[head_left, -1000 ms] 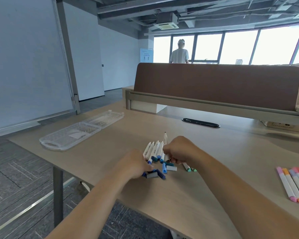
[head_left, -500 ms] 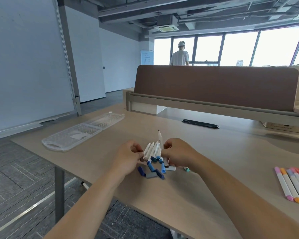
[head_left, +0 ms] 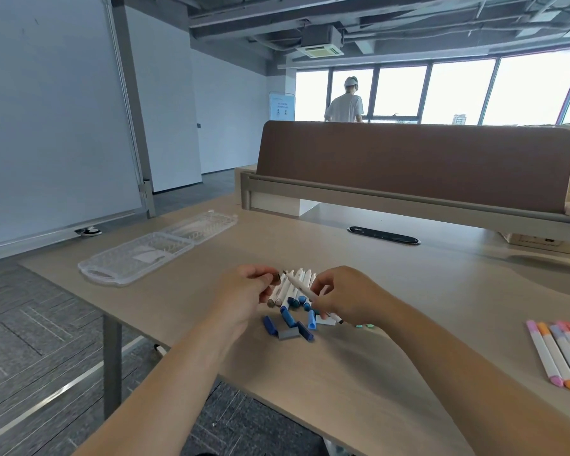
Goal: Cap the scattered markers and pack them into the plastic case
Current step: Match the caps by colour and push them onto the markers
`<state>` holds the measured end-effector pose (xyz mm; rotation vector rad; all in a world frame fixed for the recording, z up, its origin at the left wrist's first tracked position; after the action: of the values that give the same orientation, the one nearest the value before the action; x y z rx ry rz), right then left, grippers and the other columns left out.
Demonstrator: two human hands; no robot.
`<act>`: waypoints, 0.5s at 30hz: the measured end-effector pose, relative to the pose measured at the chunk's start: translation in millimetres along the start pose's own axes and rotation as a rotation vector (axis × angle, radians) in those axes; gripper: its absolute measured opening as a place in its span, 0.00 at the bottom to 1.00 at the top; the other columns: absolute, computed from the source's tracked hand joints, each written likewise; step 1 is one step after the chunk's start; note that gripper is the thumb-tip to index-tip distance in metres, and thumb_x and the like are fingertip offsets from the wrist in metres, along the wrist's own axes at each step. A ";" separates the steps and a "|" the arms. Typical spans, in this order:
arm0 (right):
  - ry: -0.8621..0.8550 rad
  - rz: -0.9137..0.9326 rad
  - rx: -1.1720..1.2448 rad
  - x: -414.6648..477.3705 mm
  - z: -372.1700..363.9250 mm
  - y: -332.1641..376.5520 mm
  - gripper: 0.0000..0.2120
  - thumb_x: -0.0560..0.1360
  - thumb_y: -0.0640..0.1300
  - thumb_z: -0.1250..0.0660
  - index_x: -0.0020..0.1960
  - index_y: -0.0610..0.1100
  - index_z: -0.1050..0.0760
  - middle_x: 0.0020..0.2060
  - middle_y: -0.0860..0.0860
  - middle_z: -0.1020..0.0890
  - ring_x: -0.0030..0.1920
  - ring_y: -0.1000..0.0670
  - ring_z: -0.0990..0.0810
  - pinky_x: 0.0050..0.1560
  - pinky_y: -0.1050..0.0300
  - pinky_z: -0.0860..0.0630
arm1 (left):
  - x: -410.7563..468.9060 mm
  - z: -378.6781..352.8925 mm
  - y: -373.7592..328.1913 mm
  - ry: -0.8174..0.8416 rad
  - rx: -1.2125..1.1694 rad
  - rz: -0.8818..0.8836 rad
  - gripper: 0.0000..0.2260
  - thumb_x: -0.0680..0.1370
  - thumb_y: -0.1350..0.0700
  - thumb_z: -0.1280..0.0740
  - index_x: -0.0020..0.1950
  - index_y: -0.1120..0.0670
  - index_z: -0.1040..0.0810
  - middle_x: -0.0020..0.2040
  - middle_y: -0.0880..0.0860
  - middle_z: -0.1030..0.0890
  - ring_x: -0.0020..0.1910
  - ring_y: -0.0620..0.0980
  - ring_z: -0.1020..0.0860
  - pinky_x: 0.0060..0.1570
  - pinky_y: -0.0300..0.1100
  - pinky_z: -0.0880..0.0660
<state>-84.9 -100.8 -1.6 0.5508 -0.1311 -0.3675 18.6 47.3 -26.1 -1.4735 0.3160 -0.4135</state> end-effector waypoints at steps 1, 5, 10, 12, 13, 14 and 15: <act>0.014 -0.003 -0.001 -0.7 0.1 -0.7 0.02 0.75 0.43 0.29 0.44 0.49 0.19 0.39 0.50 0.17 0.36 0.52 0.22 0.39 0.56 0.22 | -1.8 -1.1 -1.8 0.006 -0.020 -0.007 0.10 0.80 0.67 0.38 0.52 0.58 0.18 0.45 0.56 0.17 0.37 0.47 0.27 0.38 0.38 0.28; 0.037 -0.008 -0.018 -1.2 -1.1 -2.9 0.04 0.74 0.44 0.29 0.43 0.52 0.20 0.41 0.51 0.17 0.39 0.52 0.22 0.41 0.56 0.21 | -4.6 -3.6 -4.6 0.040 -0.069 -0.019 0.12 0.80 0.68 0.39 0.46 0.56 0.18 0.41 0.57 0.21 0.34 0.46 0.29 0.37 0.39 0.31; 0.046 0.013 -0.039 0.2 -3.6 -3.2 0.03 0.74 0.45 0.28 0.43 0.53 0.18 0.41 0.52 0.17 0.43 0.50 0.20 0.47 0.54 0.21 | -3.1 -5.0 -3.1 0.032 0.032 -0.059 0.05 0.78 0.65 0.33 0.50 0.55 0.21 0.40 0.52 0.19 0.34 0.47 0.26 0.37 0.40 0.28; 0.055 0.033 -0.046 -0.8 -2.9 -1.5 0.04 0.75 0.48 0.28 0.47 0.51 0.16 0.41 0.52 0.16 0.42 0.51 0.20 0.47 0.55 0.22 | -3.0 -6.5 -3.1 -0.007 0.061 -0.082 0.05 0.77 0.63 0.30 0.48 0.55 0.23 0.40 0.54 0.18 0.33 0.47 0.24 0.35 0.40 0.25; 0.062 0.045 -0.056 -2.1 -2.1 0.0 0.06 0.75 0.50 0.29 0.49 0.49 0.15 0.41 0.52 0.16 0.40 0.52 0.21 0.45 0.56 0.23 | -3.4 -7.6 -3.1 -0.028 0.091 -0.098 0.04 0.77 0.62 0.30 0.48 0.55 0.23 0.40 0.53 0.18 0.32 0.47 0.23 0.35 0.40 0.25; 0.069 0.059 -0.062 -3.5 -1.4 0.8 0.08 0.76 0.50 0.29 0.50 0.48 0.15 0.40 0.52 0.16 0.37 0.53 0.23 0.43 0.57 0.25 | -3.9 -8.9 -2.7 -0.047 0.125 -0.117 0.03 0.77 0.61 0.30 0.48 0.55 0.23 0.40 0.53 0.17 0.31 0.45 0.23 0.34 0.40 0.24; 0.070 0.073 -0.062 -5.2 -0.3 1.7 0.09 0.76 0.50 0.30 0.49 0.47 0.14 0.40 0.51 0.16 0.35 0.55 0.24 0.40 0.59 0.27 | -5.0 -10.3 -2.3 -0.066 0.156 -0.135 0.02 0.77 0.60 0.31 0.48 0.55 0.22 0.39 0.52 0.17 0.29 0.43 0.23 0.34 0.40 0.25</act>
<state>-89.1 -97.4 -1.0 0.4954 -0.0717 -0.2803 9.4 40.3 -24.9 -1.3568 0.1287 -0.4860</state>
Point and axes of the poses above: each hand's wrist, its own x-axis towards the middle knuckle, its own z-axis out of the back of the hand, y = z × x, the point moved 2 cm from there along x, towards the middle knuckle
